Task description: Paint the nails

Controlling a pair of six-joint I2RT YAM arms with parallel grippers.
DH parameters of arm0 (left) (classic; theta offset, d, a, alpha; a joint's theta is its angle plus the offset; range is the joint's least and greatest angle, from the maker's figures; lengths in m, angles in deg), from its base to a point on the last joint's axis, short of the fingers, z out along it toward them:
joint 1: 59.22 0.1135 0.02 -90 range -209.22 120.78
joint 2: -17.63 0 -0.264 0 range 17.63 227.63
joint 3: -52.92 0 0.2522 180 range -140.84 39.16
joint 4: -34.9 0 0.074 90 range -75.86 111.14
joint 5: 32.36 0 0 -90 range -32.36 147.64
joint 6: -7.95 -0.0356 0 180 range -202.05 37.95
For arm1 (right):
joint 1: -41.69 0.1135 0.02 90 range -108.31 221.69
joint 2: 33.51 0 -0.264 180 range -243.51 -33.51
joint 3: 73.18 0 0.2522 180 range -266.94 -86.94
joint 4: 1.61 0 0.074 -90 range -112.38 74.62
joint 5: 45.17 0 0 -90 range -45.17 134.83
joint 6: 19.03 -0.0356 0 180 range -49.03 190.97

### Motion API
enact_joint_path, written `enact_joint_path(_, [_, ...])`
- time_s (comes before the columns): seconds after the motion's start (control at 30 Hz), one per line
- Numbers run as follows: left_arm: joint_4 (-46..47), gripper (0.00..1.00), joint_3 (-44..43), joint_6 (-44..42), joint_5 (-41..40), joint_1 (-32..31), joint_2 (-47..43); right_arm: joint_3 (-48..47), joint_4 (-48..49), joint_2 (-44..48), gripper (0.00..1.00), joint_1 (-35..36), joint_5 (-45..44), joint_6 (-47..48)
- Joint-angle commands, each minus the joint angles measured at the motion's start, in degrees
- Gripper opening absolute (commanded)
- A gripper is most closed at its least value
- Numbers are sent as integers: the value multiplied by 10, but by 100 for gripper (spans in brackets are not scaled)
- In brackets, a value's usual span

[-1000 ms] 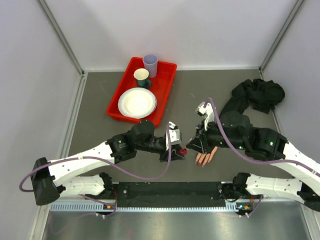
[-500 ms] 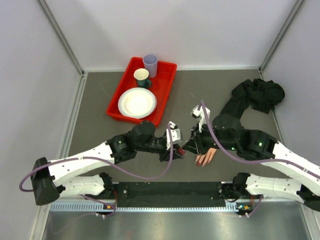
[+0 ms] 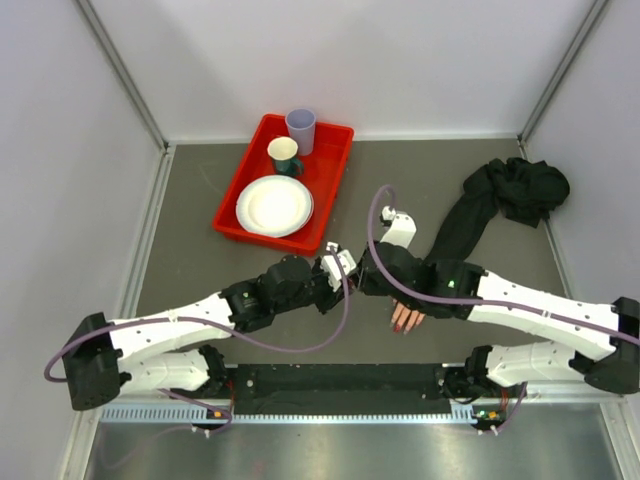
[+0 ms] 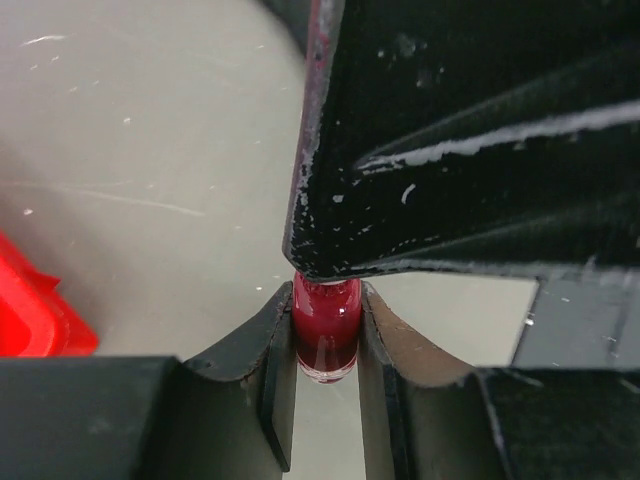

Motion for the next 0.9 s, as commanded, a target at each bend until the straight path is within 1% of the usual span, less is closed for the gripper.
enact_joint_path(0.0, [181, 0, -22, 6, -30, 2, -15, -17, -42, -9, 0, 18, -35, -67])
enact_joint_path(0.03, [179, 0, -19, 8, -27, 2, -19, -15, -40, 4, 0, 18, -37, -64])
enact_joint_path(0.1, [168, 0, -7, 16, -4, 2, -36, -8, -28, 17, 4, 18, -33, -45])
enact_joint_path(0.13, [165, 0, -1, 17, 2, 1, -43, -7, -16, 27, 9, 18, -22, -35])
enact_joint_path(0.17, [161, 0, 3, 18, 18, 1, -56, -7, -10, 31, 13, 18, -14, -6])
enact_joint_path(0.2, [148, 0, 7, 35, 26, 1, -62, -11, -6, 33, 16, 18, -5, 7])
enact_joint_path(0.3, [124, 0, 7, 50, 61, 2, -82, -22, 3, 42, 33, 18, 32, 52])
enact_joint_path(0.33, [117, 0, 7, 51, 69, 1, -85, -24, 4, 45, 42, 18, 50, 63])
enact_joint_path(0.37, [108, 0, 2, 56, 79, 1, -91, -28, 0, 52, 46, 18, 59, 88])
enact_joint_path(0.43, [82, 0, -6, 58, 91, 2, -92, -43, -8, 61, 60, 18, 75, 107])
enact_joint_path(0.47, [76, 0, -12, 62, 100, 2, -92, -57, -22, 65, 61, 18, 77, 130])
enact_joint_path(0.5, [72, 0, -14, 65, 115, 1, -92, -63, -28, 73, 66, 18, 79, 141])
enact_joint_path(0.53, [67, 0, -15, 65, 126, 1, -92, -69, -36, 76, 74, 18, 88, 152])
enact_joint_path(0.6, [63, 0, -21, 70, 156, 2, -92, -85, -51, 92, 80, 18, 109, 202])
enact_joint_path(0.63, [59, 0, -25, 72, 168, 2, -92, -89, -54, 102, 87, 18, 128, 220])
enact_joint_path(0.67, [52, 0, -32, 75, 180, 2, -90, -92, -55, 111, 89, 18, 143, 264])
enact_joint_path(0.7, [47, 0, -36, 80, 195, 2, -88, -95, -57, 122, 91, 19, 157, 287])
enact_joint_path(0.77, [32, 0, -50, 83, 250, 2, -79, -98, -53, 154, 93, 18, 204, 343])
enact_joint_path(0.8, [29, 0, -55, 86, 268, 2, -77, -100, -49, 164, 92, 17, 228, 361])
enact_joint_path(0.83, [24, 0, -61, 91, 304, 2, -73, -101, -42, 175, 90, 17, 280, 377])
enact_joint_path(0.87, [21, 0, -71, 95, 322, 2, -66, -103, -38, 180, 86, 17, 308, 400])
